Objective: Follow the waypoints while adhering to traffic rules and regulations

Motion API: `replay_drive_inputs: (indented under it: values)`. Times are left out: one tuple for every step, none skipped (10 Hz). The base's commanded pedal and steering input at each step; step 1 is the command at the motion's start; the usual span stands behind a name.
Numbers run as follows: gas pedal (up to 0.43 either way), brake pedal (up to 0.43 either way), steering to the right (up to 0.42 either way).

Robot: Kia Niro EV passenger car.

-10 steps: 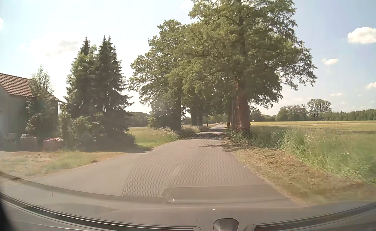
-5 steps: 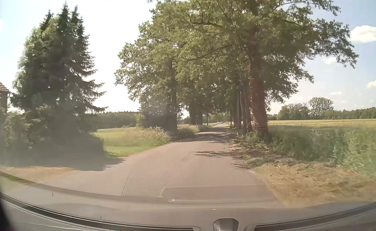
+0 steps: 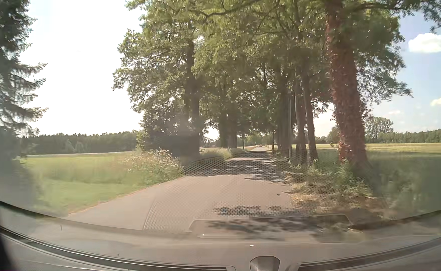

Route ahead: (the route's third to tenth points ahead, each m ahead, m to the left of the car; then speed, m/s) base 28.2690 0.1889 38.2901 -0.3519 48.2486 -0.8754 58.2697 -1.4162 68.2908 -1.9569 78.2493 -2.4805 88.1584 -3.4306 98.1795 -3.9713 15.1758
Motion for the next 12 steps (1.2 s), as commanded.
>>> replay_drive_inputs:
  values:
    - [0.429, 0.006, 0.011]
    - [0.429, 0.006, 0.018]
    - [0.429, 0.006, 0.02]
    - [0.429, 0.006, 0.021]
    - [0.429, 0.006, 0.02]
    - [0.429, 0.006, 0.019]
    - [0.429, 0.006, 0.016]
    - [0.421, 0.006, 0.016]
    - [0.421, 0.006, 0.016]
    - [0.421, 0.006, 0.015]
    - [0.421, 0.006, 0.013]
    - [0.421, 0.006, 0.012]
